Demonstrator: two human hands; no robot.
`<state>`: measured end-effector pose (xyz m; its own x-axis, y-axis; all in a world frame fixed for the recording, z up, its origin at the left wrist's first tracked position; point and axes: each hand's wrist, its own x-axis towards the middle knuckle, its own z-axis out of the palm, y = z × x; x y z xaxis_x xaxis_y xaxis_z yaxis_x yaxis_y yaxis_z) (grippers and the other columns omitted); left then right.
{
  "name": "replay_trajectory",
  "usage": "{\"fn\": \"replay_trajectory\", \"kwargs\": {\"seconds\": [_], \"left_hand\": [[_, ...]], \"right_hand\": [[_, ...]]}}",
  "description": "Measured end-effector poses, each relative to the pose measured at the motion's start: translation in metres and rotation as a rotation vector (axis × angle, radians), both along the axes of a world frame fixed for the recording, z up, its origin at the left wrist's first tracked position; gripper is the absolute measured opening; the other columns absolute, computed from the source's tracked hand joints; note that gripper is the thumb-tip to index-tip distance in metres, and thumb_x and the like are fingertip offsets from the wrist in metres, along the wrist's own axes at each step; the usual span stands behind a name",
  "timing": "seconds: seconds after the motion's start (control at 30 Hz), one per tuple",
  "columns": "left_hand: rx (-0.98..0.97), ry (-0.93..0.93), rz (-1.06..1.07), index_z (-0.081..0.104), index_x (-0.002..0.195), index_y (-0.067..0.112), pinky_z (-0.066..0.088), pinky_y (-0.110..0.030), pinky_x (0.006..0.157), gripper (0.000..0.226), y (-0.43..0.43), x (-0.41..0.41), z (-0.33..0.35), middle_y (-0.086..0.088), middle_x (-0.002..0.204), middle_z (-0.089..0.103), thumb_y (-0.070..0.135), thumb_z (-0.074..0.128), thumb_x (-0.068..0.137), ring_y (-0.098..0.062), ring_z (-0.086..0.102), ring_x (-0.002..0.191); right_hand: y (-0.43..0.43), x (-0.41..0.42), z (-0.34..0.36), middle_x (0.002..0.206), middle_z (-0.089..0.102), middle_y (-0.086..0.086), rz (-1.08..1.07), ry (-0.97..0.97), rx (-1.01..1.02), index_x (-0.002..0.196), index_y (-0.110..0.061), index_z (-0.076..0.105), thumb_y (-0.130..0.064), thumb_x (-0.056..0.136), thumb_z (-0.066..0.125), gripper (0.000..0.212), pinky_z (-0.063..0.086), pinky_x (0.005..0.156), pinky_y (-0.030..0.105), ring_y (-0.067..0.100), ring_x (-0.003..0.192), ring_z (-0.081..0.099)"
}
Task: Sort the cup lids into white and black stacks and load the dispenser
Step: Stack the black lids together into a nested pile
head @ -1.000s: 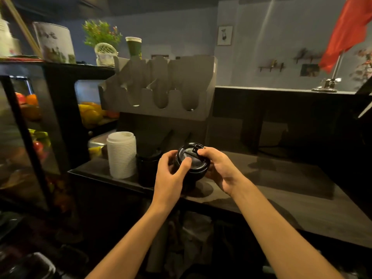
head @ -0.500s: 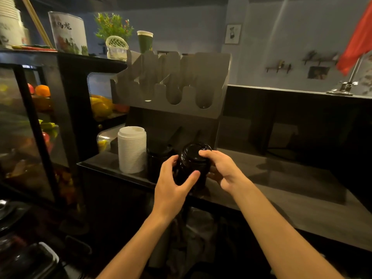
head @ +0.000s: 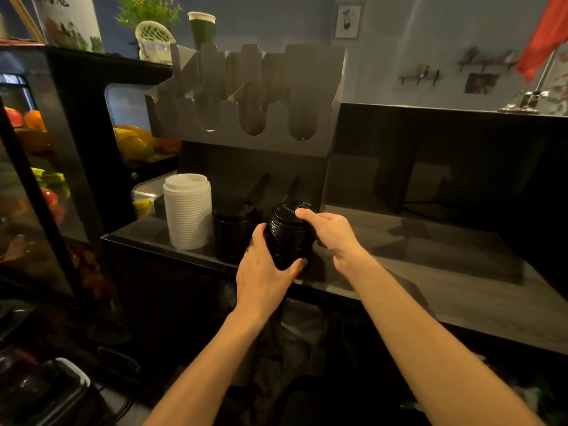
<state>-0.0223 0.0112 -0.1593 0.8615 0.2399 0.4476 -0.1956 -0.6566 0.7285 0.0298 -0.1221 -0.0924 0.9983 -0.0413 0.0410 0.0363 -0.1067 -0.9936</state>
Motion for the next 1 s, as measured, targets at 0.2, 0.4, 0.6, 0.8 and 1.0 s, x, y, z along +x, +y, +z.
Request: {"fn": "replay_trajectory", "kwargs": {"seconds": [0.2,0.4,0.6,0.8,1.0], "left_hand": [[-0.021,0.030,0.045,0.024,0.153,0.021,0.048,-0.046,0.107,0.104,-0.007,0.004,-0.004,-0.004,0.135,0.060,0.060,0.081,0.075,-0.027,0.059,0.123],[-0.001,0.013,0.086,0.029,0.153,0.018,0.044,-0.044,0.108,0.099,-0.009,0.004,-0.007,-0.004,0.133,0.061,0.065,0.075,0.078,-0.027,0.059,0.122],[0.000,-0.010,0.083,0.035,0.148,0.020,0.040,-0.040,0.106,0.088,-0.010,0.005,-0.005,-0.002,0.131,0.063,0.061,0.074,0.081,-0.026,0.060,0.120],[0.010,-0.027,0.088,0.039,0.146,0.021,0.046,-0.043,0.103,0.088,-0.010,0.007,-0.005,0.000,0.127,0.066,0.066,0.074,0.079,-0.025,0.063,0.116],[0.003,-0.015,0.086,0.038,0.149,0.022,0.048,-0.047,0.103,0.092,-0.011,0.006,-0.007,-0.001,0.129,0.066,0.068,0.074,0.077,-0.025,0.063,0.118]], "right_hand": [[0.003,0.000,-0.007,0.094,0.071,-0.002,-0.006,-0.042,-0.176,0.096,-0.015,0.071,-0.049,0.084,0.073,0.035,0.048,0.069,0.025,0.012,0.092,0.065],[0.003,-0.003,-0.013,0.087,0.071,-0.004,-0.045,-0.077,-0.229,0.088,-0.018,0.071,-0.049,0.084,0.071,0.032,0.055,0.073,0.030,0.012,0.086,0.066],[-0.002,-0.001,-0.011,0.072,0.071,0.002,-0.080,-0.090,-0.360,0.078,-0.008,0.074,-0.062,0.076,0.068,0.054,0.058,0.075,0.046,0.022,0.077,0.070],[-0.010,0.008,-0.002,0.094,0.075,0.010,-0.025,0.002,-0.354,0.094,-0.003,0.073,-0.058,0.078,0.073,0.057,0.059,0.086,0.046,0.023,0.088,0.070],[-0.020,0.017,0.015,0.094,0.073,0.004,0.089,0.064,-0.494,0.091,-0.013,0.066,-0.058,0.077,0.076,0.048,0.057,0.089,0.043,0.019,0.089,0.070]]}}
